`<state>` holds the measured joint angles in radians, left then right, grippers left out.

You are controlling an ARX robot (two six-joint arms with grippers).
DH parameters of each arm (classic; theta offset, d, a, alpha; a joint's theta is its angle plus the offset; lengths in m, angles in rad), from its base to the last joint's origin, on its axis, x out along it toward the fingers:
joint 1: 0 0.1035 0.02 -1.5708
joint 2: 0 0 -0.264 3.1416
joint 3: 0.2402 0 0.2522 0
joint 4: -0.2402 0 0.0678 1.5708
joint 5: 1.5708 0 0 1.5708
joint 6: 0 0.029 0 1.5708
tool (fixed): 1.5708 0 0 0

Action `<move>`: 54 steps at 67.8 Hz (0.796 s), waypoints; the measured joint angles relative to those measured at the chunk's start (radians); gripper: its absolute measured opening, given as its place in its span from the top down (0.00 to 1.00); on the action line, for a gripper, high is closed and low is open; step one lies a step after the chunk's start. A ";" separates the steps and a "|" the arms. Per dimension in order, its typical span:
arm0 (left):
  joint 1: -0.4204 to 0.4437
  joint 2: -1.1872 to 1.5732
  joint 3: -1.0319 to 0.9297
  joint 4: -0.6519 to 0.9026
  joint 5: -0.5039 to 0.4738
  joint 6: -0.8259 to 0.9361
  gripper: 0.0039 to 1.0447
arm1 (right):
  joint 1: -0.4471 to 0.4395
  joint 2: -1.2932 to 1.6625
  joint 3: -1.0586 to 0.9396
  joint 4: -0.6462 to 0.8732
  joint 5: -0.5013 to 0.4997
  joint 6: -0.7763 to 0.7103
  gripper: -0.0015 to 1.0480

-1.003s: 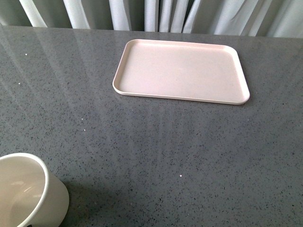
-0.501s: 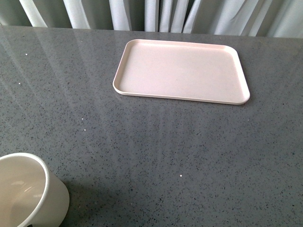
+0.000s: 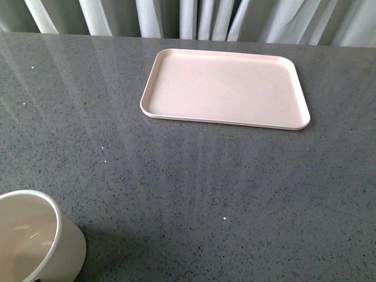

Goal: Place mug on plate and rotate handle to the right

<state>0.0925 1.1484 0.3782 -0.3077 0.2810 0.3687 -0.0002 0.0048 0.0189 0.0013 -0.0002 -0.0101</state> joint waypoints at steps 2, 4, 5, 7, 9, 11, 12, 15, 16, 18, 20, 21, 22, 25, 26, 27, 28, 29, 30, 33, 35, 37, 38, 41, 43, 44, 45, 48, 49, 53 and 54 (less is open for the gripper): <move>-0.004 0.000 0.000 0.000 0.001 0.000 0.09 | 0.000 0.000 0.000 0.000 0.000 0.000 0.09; -0.007 0.000 0.000 0.000 0.003 0.000 0.09 | 0.000 0.000 0.000 0.000 0.000 0.000 0.09; -0.008 0.000 0.000 0.000 0.003 0.000 0.09 | 0.000 0.000 0.000 0.000 0.000 0.000 0.09; -0.012 0.002 0.000 0.000 0.004 0.000 0.09 | 0.000 0.000 0.000 0.000 0.000 0.000 0.09; -0.014 0.003 0.000 0.000 0.004 0.000 0.09 | 0.000 0.000 0.000 0.000 0.000 0.000 0.09; -0.016 0.006 0.000 0.001 0.004 0.000 0.09 | 0.000 0.000 0.000 0.000 0.000 0.000 0.09; -0.018 0.010 0.000 0.003 0.004 0.000 0.09 | 0.000 0.000 0.000 0.000 0.000 0.000 0.09; -0.023 0.019 0.000 0.011 0.003 0.000 0.09 | 0.000 0.000 0.000 0.000 0.000 0.000 0.09; -0.024 0.021 0.000 0.014 0.003 0.000 0.09 | 0.000 0.000 0.000 0.000 0.000 0.000 0.09; -0.029 0.029 0.000 0.020 0.003 -0.002 0.09 | 0.000 0.000 0.000 0.000 0.000 0.000 0.09; -0.035 0.035 0.000 0.026 0.002 -0.005 0.09 | 0.000 0.000 0.000 0.000 0.000 0.000 0.09; -0.039 0.040 0.000 0.029 0.002 -0.007 0.09 | 0.000 0.000 0.000 0.000 0.000 0.000 0.09; -0.042 0.043 0.000 0.032 0.002 -0.008 0.09 | 0.000 0.000 0.000 0.000 0.000 0.000 0.09; -0.052 0.053 0.000 0.039 0.000 -0.015 0.09 | 0.000 0.000 0.000 0.000 0.000 0.000 0.09; -0.058 0.059 0.000 0.044 0.000 -0.016 0.09 | 0.000 0.000 0.000 0.000 0.000 0.000 0.09; -0.063 0.065 0.000 0.049 -0.001 -0.019 0.09 | 0.000 0.000 0.000 0.000 0.000 0.000 0.09; -0.065 0.068 0.000 0.052 -0.001 -0.020 0.09 | 0.000 0.000 0.000 0.000 0.000 0.000 0.09; -0.068 0.072 0.000 0.055 -0.001 -0.023 0.09 | 0.000 0.000 0.000 0.000 0.000 0.000 0.09; -0.070 0.076 0.001 0.058 -0.002 -0.024 0.09 | 0.000 0.000 0.000 0.000 0.000 0.000 0.09; -0.080 0.092 0.003 0.072 -0.008 -0.030 0.09 | 0.000 0.000 0.000 0.000 0.000 0.000 0.09; -0.087 0.106 0.006 0.083 -0.010 -0.036 0.09 | 0.000 0.000 0.000 0.000 0.000 0.000 0.09; -0.090 0.117 0.009 0.091 -0.013 -0.041 0.09 | 0.000 0.000 0.000 0.000 0.000 0.000 0.09; -0.092 0.122 0.010 0.095 -0.014 -0.044 0.09 | 0.000 0.000 0.000 0.000 0.000 0.000 0.09; -0.101 0.149 0.019 0.114 -0.021 -0.057 0.09 | 0.000 0.000 0.000 0.000 0.000 0.000 0.09; -0.108 0.169 0.025 0.127 -0.021 -0.068 0.09 | 0.000 0.000 0.000 0.000 0.000 0.000 0.09; -0.110 0.174 0.026 0.130 -0.022 -0.070 0.09 | 0.000 0.000 0.000 0.000 0.000 0.000 0.09; -0.111 0.179 0.027 0.133 -0.022 -0.072 0.09 | 0.000 0.000 0.000 0.000 0.000 0.000 0.09; -0.120 0.199 0.033 0.145 -0.024 -0.085 0.09 | 0.000 0.000 0.000 0.000 0.000 0.000 0.09; -0.124 0.205 0.034 0.147 -0.025 -0.090 0.09 | 0.000 0.000 0.000 0.000 0.000 0.000 0.09; -0.133 0.217 0.035 0.153 -0.027 -0.099 0.09 | 0.000 0.000 0.000 0.000 0.000 0.000 0.09; -0.135 0.219 0.035 0.153 -0.027 -0.101 0.09 | 0.000 0.000 0.000 0.000 0.000 0.000 0.09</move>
<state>-0.0422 1.3674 0.4133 -0.1551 0.2535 0.2672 -0.0002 0.0048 0.0189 0.0013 -0.0002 -0.0101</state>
